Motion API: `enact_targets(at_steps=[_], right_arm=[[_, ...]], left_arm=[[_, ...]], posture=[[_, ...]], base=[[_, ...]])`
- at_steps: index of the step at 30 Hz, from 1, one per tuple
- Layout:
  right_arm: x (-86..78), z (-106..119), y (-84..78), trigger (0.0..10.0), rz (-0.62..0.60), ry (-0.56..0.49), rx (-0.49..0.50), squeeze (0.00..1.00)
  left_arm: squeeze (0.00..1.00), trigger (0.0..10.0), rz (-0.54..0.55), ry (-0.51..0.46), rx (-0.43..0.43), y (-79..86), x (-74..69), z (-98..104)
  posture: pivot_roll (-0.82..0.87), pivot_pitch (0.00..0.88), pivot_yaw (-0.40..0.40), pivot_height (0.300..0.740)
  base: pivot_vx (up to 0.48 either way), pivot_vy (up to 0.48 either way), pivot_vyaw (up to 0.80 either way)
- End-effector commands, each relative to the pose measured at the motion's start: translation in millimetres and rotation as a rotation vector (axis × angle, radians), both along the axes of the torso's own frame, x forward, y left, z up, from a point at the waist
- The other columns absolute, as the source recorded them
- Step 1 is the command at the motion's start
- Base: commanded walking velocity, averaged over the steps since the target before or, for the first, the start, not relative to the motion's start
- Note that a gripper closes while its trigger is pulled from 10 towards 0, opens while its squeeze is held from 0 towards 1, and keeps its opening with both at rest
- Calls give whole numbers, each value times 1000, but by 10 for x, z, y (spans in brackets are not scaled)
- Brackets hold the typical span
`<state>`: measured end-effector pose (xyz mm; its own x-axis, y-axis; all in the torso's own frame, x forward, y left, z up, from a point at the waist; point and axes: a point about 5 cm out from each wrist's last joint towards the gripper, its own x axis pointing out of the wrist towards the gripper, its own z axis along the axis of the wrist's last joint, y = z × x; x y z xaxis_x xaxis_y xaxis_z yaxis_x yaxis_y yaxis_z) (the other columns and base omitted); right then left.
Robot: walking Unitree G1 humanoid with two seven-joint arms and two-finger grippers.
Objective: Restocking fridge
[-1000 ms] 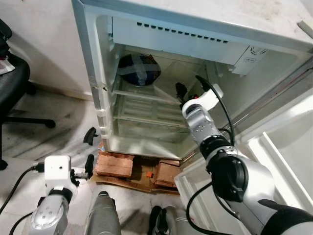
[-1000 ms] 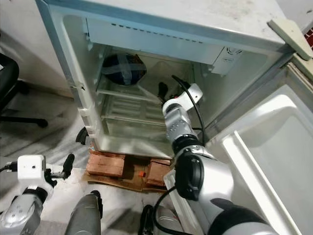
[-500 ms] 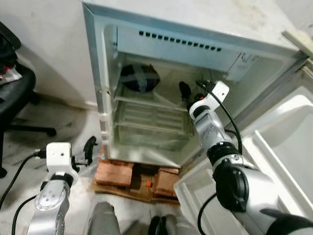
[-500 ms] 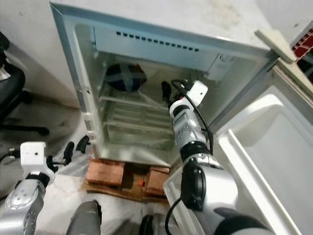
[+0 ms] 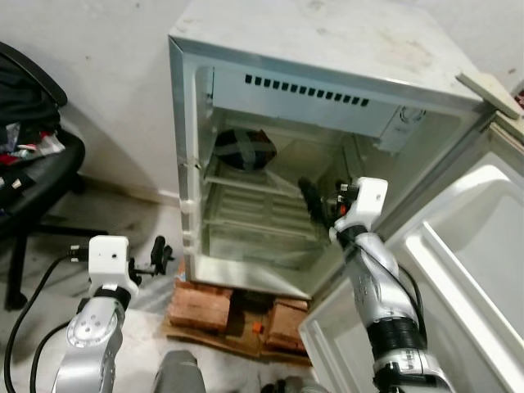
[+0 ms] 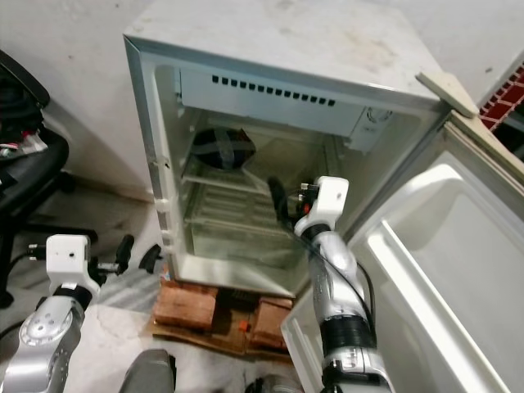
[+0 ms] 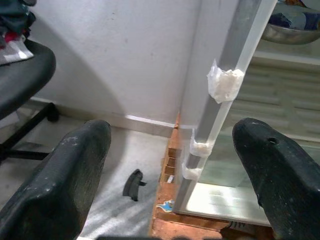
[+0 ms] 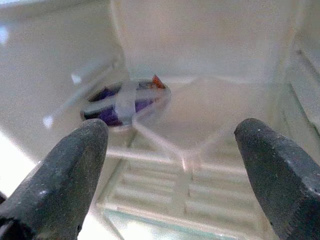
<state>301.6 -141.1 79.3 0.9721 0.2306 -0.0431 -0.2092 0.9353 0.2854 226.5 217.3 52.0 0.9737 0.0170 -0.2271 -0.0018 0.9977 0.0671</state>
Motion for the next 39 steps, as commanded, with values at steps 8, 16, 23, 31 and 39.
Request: enact_targets(at_steps=[8, 16, 23, 31, 39], right_arm=[[-152, 66, 41, 10000, -22, -33, -41, 0], [-179, 93, -28, 10000, -29, -6, -62, 0], [-216, 99, -19, 10000, -35, 11, -70, 0], [-187, 123, -14, 10000, -27, 27, -81, 0], [-125, 210, 52, 10000, -31, 10, -69, 0]], left_arm=[[0, 10000, -44, 21, 4, -83, 14, -63], [0, 10000, -50, 15, 2, -86, 7, -48], [0, 10000, -51, 19, 4, -88, -19, -63], [0, 10000, -52, 16, 9, -101, 2, -55], [0, 10000, -54, 3, 40, -66, 54, 13]], posture=[[172, 0, -82, 740], [169, 0, -87, 740], [172, 0, -90, 740], [159, 0, -99, 740], [168, 33, -82, 740]], base=[[-141, 0, 0], [-311, 0, 0], [-331, 0, 0], [-331, 0, 0], [-301, 0, 0]])
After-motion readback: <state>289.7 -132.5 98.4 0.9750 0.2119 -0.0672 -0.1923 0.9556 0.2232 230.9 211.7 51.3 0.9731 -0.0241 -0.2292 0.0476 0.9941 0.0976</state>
